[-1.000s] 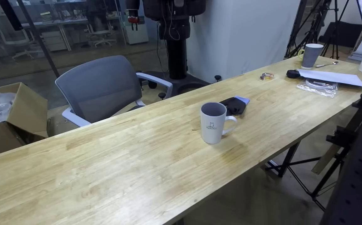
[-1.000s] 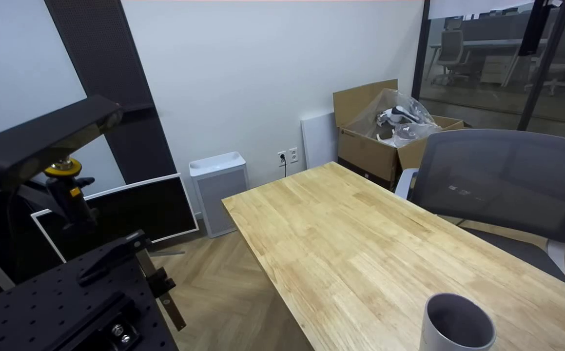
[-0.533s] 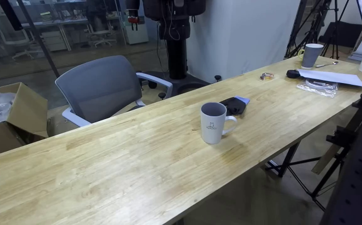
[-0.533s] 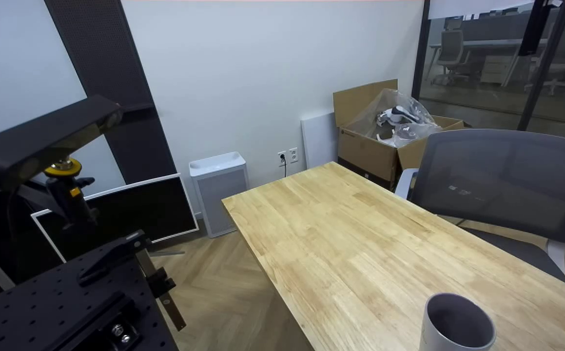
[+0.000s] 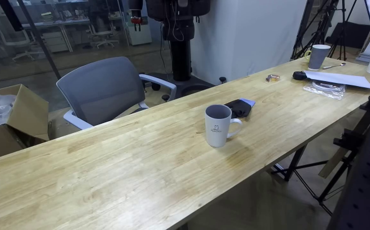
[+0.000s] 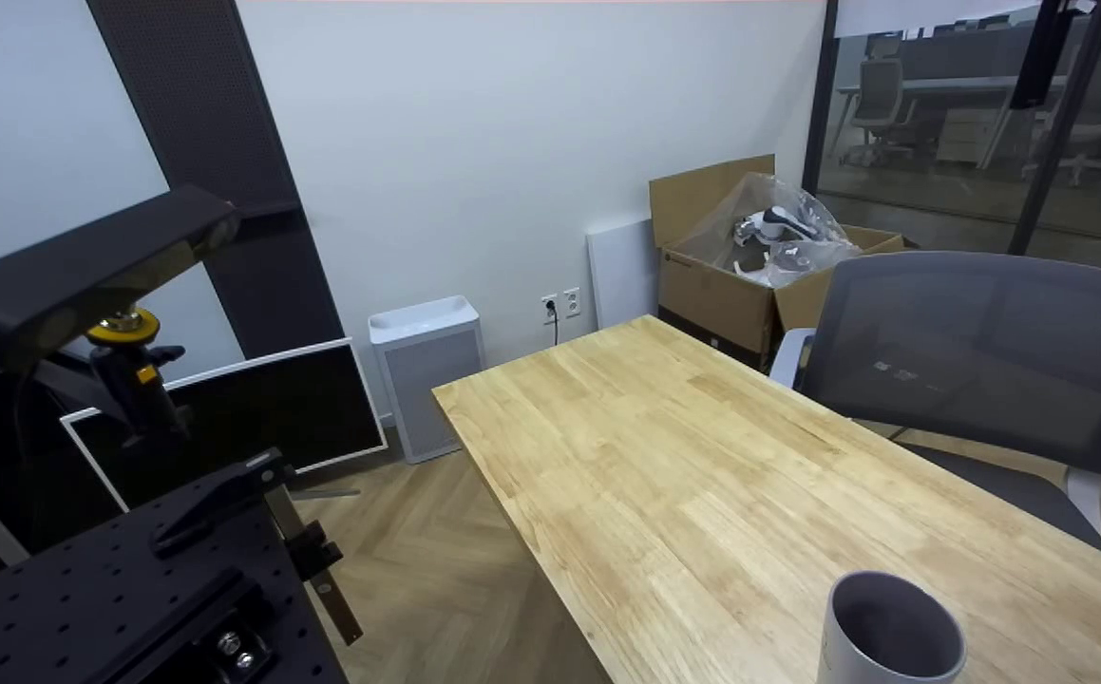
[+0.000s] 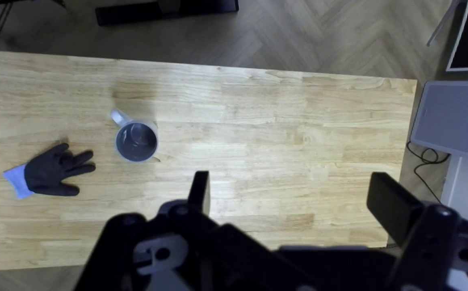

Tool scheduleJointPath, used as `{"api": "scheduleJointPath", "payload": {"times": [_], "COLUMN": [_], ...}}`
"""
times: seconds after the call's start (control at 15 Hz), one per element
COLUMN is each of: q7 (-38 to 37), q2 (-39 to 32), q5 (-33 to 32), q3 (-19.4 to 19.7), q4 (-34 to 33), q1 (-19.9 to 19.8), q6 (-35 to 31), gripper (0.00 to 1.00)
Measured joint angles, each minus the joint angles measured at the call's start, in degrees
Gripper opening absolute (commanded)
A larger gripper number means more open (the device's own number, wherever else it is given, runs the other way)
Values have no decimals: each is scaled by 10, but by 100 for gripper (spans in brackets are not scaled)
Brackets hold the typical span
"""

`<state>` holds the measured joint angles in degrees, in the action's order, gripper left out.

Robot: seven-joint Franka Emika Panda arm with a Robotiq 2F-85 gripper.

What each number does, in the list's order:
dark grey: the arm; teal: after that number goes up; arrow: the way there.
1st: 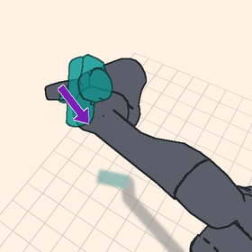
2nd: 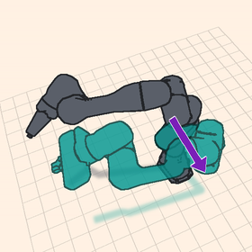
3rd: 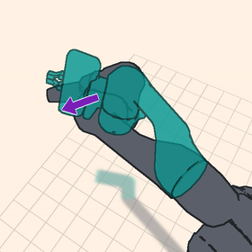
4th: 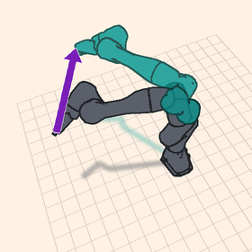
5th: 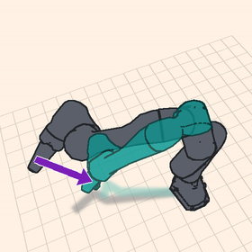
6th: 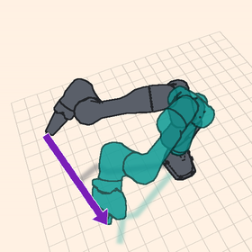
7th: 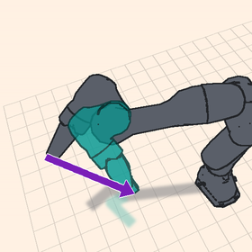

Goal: Pick up the mug then set it back down

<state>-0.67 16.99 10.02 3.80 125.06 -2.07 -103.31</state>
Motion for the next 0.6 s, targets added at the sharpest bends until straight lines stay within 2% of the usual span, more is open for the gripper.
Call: {"api": "scheduleJointPath", "payload": {"times": [0.33,0.6], "q7": [52,76], "q2": [0,-2], "q5": [12,6], "q3": [9,14], "q4": [39,60], "q1": [-1,-3], "q6": [-92,-110], "gripper": [100,100]}}
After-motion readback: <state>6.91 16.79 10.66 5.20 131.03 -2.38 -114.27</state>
